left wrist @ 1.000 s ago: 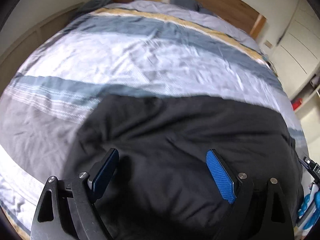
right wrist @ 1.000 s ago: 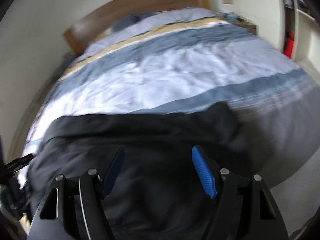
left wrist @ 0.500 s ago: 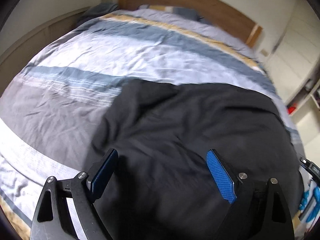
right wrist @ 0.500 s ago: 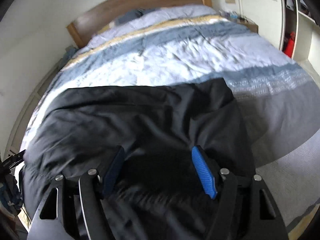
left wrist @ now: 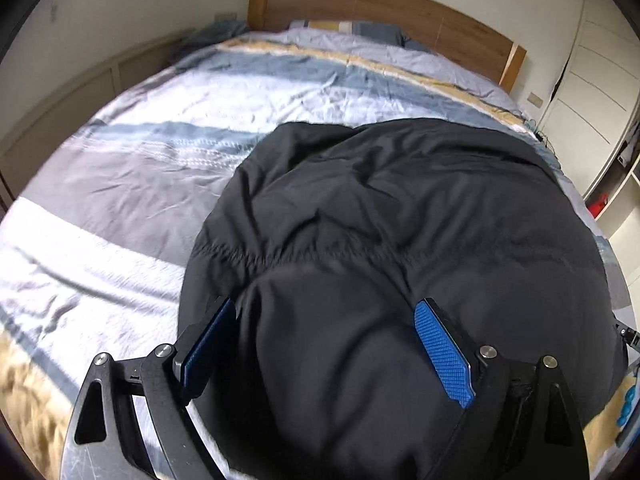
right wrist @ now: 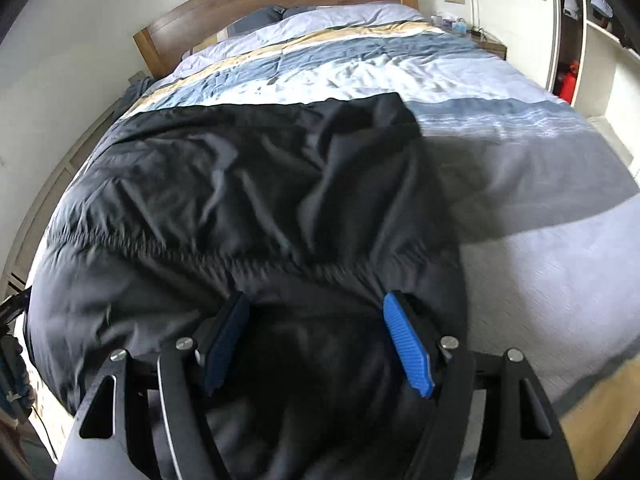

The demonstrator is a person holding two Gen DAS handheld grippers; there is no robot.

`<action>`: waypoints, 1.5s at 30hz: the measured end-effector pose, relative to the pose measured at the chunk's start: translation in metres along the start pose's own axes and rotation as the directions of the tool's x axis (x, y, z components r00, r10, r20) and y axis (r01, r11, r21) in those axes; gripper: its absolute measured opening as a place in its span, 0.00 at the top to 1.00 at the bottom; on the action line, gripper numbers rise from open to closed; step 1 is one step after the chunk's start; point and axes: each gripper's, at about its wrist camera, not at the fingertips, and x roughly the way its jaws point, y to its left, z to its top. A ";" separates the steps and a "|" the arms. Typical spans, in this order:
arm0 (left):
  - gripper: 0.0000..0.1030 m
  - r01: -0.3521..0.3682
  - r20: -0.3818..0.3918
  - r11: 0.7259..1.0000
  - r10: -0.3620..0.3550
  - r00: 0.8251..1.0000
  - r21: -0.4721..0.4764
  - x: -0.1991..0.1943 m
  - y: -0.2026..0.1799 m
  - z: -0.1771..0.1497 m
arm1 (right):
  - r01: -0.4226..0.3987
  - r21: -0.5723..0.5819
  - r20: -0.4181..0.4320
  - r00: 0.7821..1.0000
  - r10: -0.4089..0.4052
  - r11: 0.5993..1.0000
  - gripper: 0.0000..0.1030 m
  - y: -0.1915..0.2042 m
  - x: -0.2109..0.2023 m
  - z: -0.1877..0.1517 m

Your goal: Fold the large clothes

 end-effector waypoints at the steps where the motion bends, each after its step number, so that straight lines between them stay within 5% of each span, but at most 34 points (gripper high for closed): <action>1: 0.12 -0.002 0.012 1.000 0.002 1.000 0.003 -0.006 -0.001 -0.004 | 0.006 -0.006 0.002 1.000 -0.006 1.000 0.33 0.001 -0.007 -0.005; 13: 0.13 -0.016 0.156 0.999 0.009 0.988 0.039 -0.078 -0.014 -0.054 | 0.015 -0.036 0.035 0.999 -0.014 0.999 0.33 0.012 -0.076 -0.042; 34: 0.13 -0.039 0.301 0.997 0.018 0.953 0.064 -0.163 -0.009 -0.093 | 0.001 0.002 0.087 0.996 -0.002 1.000 0.33 0.017 -0.160 -0.089; 41: 0.12 -0.034 0.271 0.997 0.013 0.962 0.071 -0.169 -0.002 -0.097 | -0.015 0.029 0.106 0.994 0.012 0.999 0.33 0.010 -0.175 -0.097; 45: 0.00 -0.016 0.242 0.999 0.003 0.970 0.051 -0.164 0.010 -0.099 | -0.015 0.065 0.121 0.993 0.007 0.998 0.30 0.001 -0.181 -0.098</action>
